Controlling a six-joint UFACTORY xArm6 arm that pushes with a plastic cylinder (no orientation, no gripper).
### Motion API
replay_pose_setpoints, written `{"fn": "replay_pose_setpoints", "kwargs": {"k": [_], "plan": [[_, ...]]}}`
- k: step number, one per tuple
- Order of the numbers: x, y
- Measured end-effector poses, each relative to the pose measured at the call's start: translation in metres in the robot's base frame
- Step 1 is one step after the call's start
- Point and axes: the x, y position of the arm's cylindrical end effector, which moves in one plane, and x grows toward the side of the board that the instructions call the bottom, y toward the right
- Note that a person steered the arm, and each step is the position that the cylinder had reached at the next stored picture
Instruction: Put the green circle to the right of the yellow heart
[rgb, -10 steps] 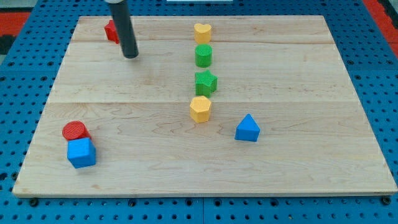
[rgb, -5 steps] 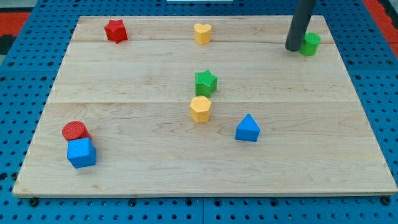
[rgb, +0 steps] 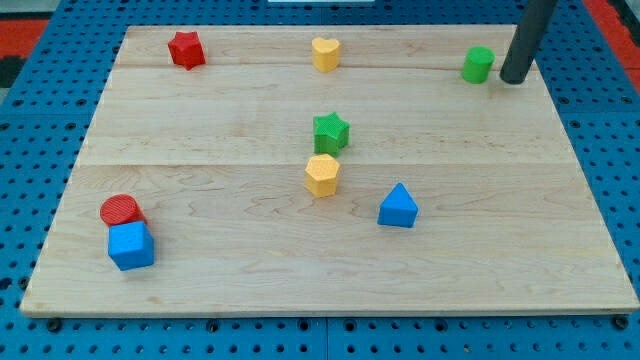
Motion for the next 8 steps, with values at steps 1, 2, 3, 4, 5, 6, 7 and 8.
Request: {"fn": "replay_pose_setpoints", "kwargs": {"k": [1,2,3,4,5,6,7,8], "plan": [[-0.029,-0.048],[-0.010,-0.050],[0.017,-0.051],[0.027,-0.051],[0.038,-0.051],[0.053,-0.051],[0.090,-0.086],[0.108,-0.142]]}}
